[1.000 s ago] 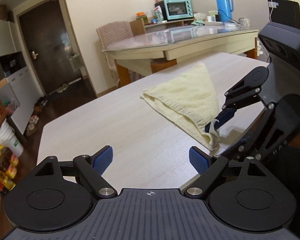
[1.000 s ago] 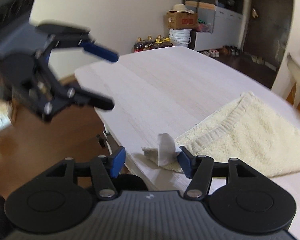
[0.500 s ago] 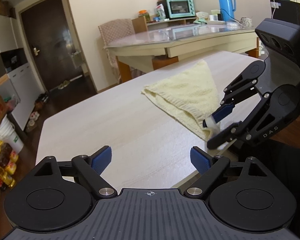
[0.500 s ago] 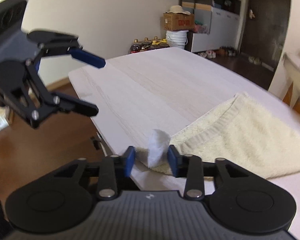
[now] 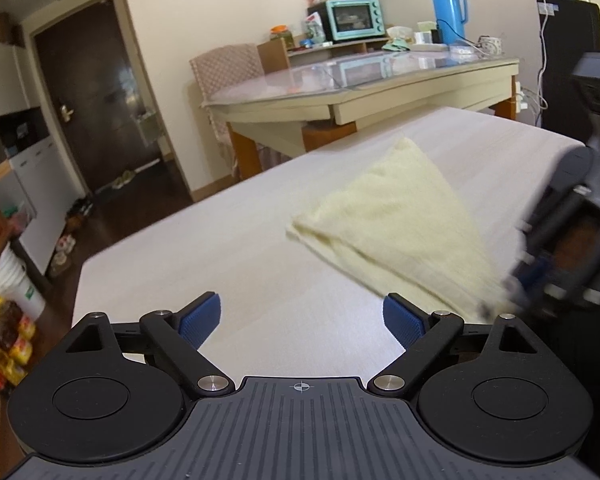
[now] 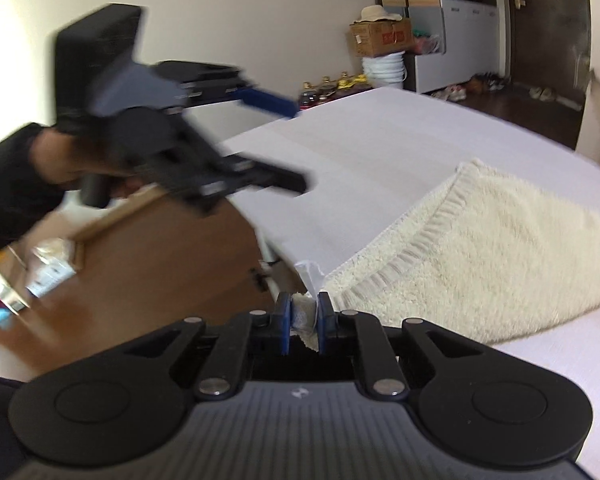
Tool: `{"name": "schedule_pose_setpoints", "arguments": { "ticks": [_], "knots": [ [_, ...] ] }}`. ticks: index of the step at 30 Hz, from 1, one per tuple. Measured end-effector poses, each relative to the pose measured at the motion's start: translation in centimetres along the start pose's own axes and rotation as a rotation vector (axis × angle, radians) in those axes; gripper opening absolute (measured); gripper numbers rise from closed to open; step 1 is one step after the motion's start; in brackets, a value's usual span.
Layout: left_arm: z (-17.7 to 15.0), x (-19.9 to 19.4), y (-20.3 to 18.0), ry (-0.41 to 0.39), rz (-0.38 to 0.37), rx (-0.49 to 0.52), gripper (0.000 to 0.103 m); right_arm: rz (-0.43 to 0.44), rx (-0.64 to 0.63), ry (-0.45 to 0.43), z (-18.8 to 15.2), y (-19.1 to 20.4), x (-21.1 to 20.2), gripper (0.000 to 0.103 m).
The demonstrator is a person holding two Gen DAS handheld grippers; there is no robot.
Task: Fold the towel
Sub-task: 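Grasp the tagged triangle corner with the right gripper and lift it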
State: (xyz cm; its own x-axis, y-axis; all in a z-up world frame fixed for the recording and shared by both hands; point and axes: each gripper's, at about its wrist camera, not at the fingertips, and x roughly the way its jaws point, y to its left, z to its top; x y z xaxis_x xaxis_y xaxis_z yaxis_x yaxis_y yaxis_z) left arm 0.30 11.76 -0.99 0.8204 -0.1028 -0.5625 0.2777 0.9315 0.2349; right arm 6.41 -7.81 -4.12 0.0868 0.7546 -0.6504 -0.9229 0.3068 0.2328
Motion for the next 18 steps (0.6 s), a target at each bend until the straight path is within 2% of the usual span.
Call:
{"name": "schedule_pose_setpoints", "arguments": {
  "ticks": [3, 8, 14, 18],
  "knots": [
    [1.5, 2.8, 1.1, 0.001, -0.022, 0.028, 0.092, 0.074, 0.008, 0.020, -0.9, 1.0, -1.2, 0.014],
    [3.1, 8.4, 2.9, 0.064, -0.066, 0.082, 0.092, 0.117, 0.005, 0.012, -1.7, 1.8, -3.0, 0.014],
    [3.3, 11.4, 3.8, 0.129, -0.149, 0.117, 0.092, 0.147, 0.015, -0.001, -2.3, 2.0, -4.0, 0.014],
    [3.7, 12.1, 4.4, 0.164, -0.184, 0.125, 0.093, 0.185, 0.044, -0.053, -1.2, 0.9, -6.4, 0.014]
  ]
}}
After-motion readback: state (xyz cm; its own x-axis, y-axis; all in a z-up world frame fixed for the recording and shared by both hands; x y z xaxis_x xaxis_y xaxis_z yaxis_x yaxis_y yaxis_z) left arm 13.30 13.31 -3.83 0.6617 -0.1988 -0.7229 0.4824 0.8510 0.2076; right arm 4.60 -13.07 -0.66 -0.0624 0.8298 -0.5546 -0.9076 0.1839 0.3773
